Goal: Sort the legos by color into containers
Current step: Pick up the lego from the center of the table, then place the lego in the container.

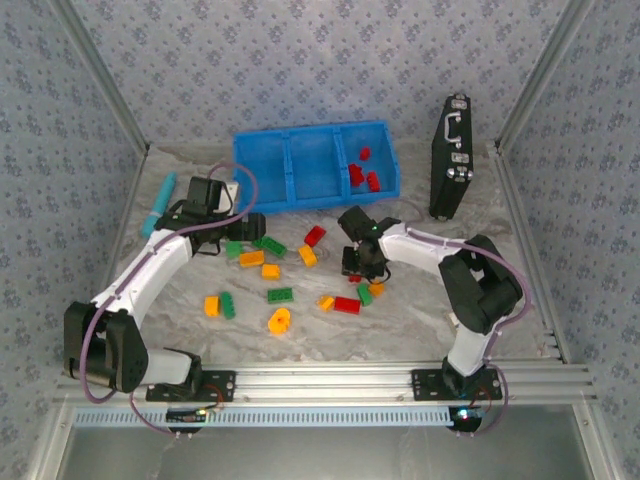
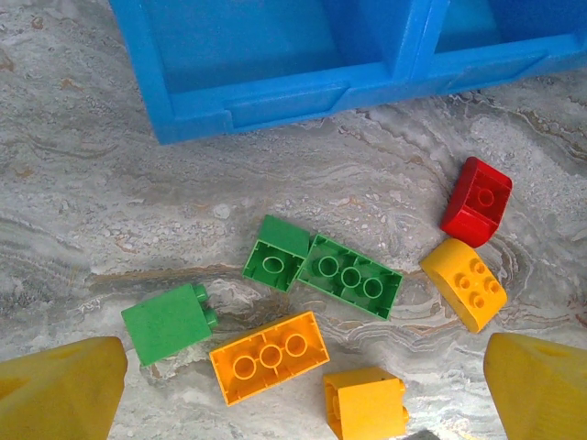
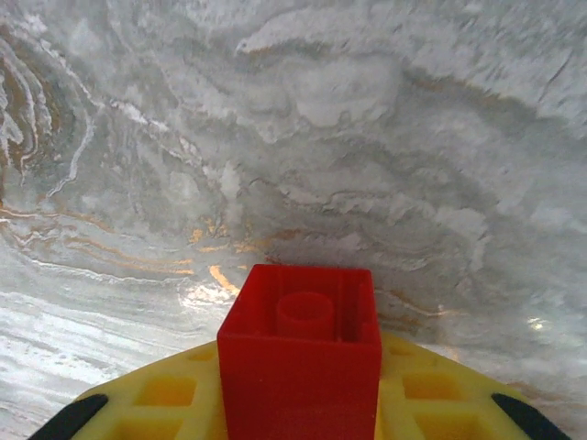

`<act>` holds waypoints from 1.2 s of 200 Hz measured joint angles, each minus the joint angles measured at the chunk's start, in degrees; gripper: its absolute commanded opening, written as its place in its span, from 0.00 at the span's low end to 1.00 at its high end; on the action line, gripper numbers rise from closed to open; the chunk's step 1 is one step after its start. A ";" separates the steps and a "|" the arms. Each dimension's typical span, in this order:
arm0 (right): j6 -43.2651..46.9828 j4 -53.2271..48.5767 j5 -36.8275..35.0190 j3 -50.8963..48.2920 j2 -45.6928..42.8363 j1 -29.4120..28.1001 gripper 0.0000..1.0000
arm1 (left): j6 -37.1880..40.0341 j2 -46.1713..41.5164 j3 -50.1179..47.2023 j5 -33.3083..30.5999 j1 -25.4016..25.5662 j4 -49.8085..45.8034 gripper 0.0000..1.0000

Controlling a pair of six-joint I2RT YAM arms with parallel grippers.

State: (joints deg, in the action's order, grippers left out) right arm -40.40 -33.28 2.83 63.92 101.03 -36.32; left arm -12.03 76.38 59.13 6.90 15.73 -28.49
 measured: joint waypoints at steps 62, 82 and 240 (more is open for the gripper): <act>10.27 -5.57 -3.10 17.44 1.68 9.35 0.28 | 0.24 -4.42 -0.35 -0.57 -0.04 -1.20 1.00; 15.30 -5.62 -4.79 26.73 5.64 12.70 0.28 | 0.22 -6.27 -0.85 -0.94 -0.26 -1.79 1.00; 27.58 -5.77 -10.01 54.42 29.59 16.72 0.72 | -0.61 -9.20 -3.48 -0.85 -0.37 -4.52 1.00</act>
State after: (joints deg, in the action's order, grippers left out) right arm -12.82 -39.05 -7.18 118.34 130.63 -19.59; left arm -12.64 67.18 55.66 6.04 15.35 -33.01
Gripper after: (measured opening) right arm 0.715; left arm 0.998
